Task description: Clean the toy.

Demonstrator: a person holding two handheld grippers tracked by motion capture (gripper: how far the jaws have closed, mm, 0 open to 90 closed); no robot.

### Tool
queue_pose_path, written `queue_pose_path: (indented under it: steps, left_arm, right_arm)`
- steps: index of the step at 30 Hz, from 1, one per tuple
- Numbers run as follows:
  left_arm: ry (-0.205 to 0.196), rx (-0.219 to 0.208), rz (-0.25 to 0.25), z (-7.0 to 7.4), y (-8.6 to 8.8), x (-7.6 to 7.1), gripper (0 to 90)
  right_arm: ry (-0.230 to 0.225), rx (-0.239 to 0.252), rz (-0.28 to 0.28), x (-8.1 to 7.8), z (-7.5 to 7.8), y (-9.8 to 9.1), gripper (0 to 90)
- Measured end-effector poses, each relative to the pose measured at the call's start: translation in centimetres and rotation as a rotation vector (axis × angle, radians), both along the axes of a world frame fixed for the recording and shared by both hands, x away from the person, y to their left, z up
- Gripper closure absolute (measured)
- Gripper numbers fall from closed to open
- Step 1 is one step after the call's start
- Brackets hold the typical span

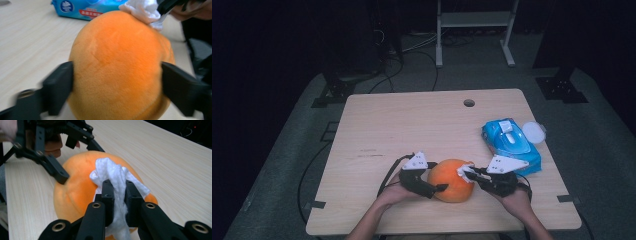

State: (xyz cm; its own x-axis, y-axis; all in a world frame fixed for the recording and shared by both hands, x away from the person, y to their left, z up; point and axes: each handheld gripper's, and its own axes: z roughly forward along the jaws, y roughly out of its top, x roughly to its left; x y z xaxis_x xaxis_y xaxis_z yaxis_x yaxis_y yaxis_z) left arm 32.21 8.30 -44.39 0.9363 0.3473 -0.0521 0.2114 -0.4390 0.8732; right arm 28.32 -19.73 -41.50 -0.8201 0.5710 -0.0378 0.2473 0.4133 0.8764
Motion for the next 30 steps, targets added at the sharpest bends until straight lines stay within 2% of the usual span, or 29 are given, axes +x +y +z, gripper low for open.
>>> queue_pose_path:
  steps: [1, 2, 5, 7, 10, 11, 13, 15, 19, 20, 22, 23, 24, 25, 26, 27, 28, 30]
  left_arm:
    - [-0.04, 0.003, 0.015, 0.2, -0.1, -0.2, 25.5]
    - [-0.063, -0.004, 0.023, 0.5, -0.2, -0.5, 29.7]
    - [-0.149, -0.016, 0.037, 1.3, -1.1, -1.3, 33.4]
    - [-0.209, 0.029, 0.029, 1.4, -1.7, -1.8, 33.3]
    - [-0.229, 0.043, 0.026, 1.2, -1.7, -2.0, 33.2]
    - [-0.242, 0.054, 0.018, 1.1, -1.6, -2.1, 33.0]
    - [-0.251, 0.062, 0.015, 1.0, -1.6, -2.3, 32.6]
    - [-0.284, 0.085, 0.005, 1.2, -1.9, -2.6, 32.1]
    - [-0.317, 0.1, -0.004, 1.1, -2.7, -3.3, 28.1]
    - [-0.298, 0.078, -0.009, 1.1, -2.5, -3.1, 24.4]
    - [-0.244, 0.02, 0.002, 1.2, -1.9, -2.5, 17.2]
    - [-0.187, -0.016, 0.021, 1.3, -1.5, -1.9, 14.8]
    - [-0.147, -0.026, 0.032, 1.2, -1.3, -1.5, 10.8]
    - [-0.086, -0.026, 0.043, 1.0, -1.3, -1.0, 8.7]
    - [-0.005, -0.034, 0.049, 0.6, -1.3, -0.5, 7.9]
    - [0.023, -0.032, 0.051, 0.4, -1.4, -0.3, 8.3]
    - [0.017, -0.021, 0.055, 0.2, -1.6, -0.3, 9.5]
    - [-0.032, -0.005, 0.058, 0.3, -1.8, -0.8, 17.6]
  right_arm:
    - [-0.001, 0.008, 0.005, 0.0, 0.1, 0.1, 79.6]
    - [-0.004, 0.015, 0.009, 0.0, 0.3, 0.2, 79.6]
    - [-0.016, 0.053, 0.035, -0.3, 1.0, 0.9, 79.7]
    - [-0.04, 0.044, 0.036, -0.5, 1.4, 1.3, 79.7]
    - [-0.043, 0.034, 0.035, -0.5, 1.3, 1.3, 79.7]
    - [-0.002, 0.037, 0.027, -0.1, 0.8, 0.8, 80.0]
    - [0.006, 0.037, 0.009, 0.1, 0.7, 0.3, 80.1]
    - [-0.008, 0.028, -0.012, -0.2, 1.0, 0.2, 80.0]
    - [-0.053, 0.014, 0.008, -0.9, 1.6, 1.5, 80.0]
    - [-0.051, -0.003, 0.011, -0.8, 1.5, 1.7, 80.0]
    - [-0.039, 0.004, 0.025, -0.6, 1.4, 1.4, 80.2]
    - [-0.035, 0.003, 0.023, -0.6, 1.3, 1.3, 80.2]
    - [-0.032, 0.0, 0.022, -0.6, 1.2, 1.1, 80.2]
    - [-0.028, 0.004, 0.024, -0.6, 1.2, 1.0, 80.2]
    - [-0.024, 0.007, 0.029, -0.5, 1.2, 0.9, 80.2]
    - [-0.024, 0.005, 0.026, -0.5, 1.3, 1.1, 80.2]
    - [-0.024, 0.005, 0.025, -0.5, 1.3, 1.3, 80.2]
    - [-0.037, -0.017, 0.041, -0.8, 1.5, 2.1, 80.2]
